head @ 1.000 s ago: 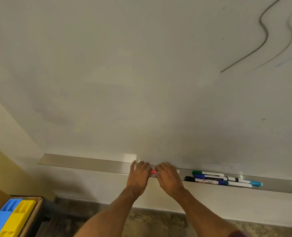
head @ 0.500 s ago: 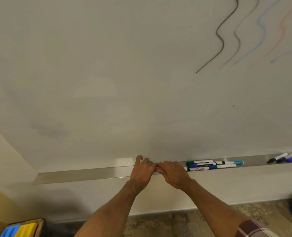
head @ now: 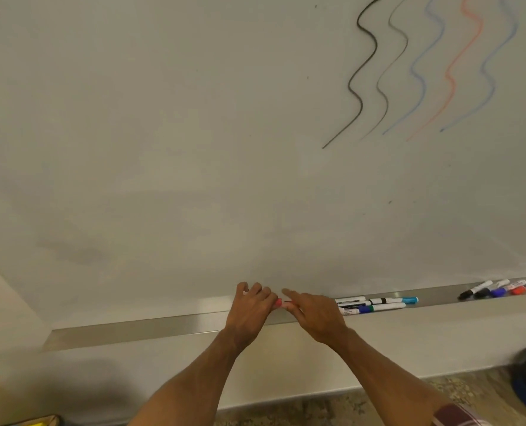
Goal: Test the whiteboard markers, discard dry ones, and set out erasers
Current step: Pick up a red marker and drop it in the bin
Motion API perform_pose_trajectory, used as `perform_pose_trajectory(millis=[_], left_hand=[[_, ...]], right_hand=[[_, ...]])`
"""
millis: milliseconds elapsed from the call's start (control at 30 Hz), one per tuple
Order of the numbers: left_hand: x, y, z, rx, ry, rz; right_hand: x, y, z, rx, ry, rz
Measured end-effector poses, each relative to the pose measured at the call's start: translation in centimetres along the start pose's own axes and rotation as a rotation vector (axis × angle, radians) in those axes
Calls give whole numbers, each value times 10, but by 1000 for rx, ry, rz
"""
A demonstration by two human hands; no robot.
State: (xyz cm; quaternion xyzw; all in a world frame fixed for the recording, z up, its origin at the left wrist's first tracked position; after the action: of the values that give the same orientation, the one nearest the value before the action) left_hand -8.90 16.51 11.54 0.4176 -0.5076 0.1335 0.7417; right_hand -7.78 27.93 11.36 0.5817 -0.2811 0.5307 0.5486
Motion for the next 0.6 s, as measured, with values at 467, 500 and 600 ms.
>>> perform_pose_trajectory(millis=[467,500,600], left_hand=[[125,104,40,13,184,-442],[142,116,43,2,202,-477],[192,149,54,-13,260,-586]], right_hand=[[150,64,-22,112,262,-439],[169,72,-23,115,265,-491],[224,93,-18,148,266,-618]])
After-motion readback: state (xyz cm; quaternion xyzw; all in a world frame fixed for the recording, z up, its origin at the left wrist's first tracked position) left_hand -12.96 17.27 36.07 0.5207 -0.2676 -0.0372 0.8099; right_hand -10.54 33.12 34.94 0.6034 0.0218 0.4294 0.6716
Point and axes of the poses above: each hand's wrist, its own y-axis towards the middle knuckle, its own x-axis out of the back of the hand, z = x × y, the point moved 9 cm from there along y, towards the middle knuckle
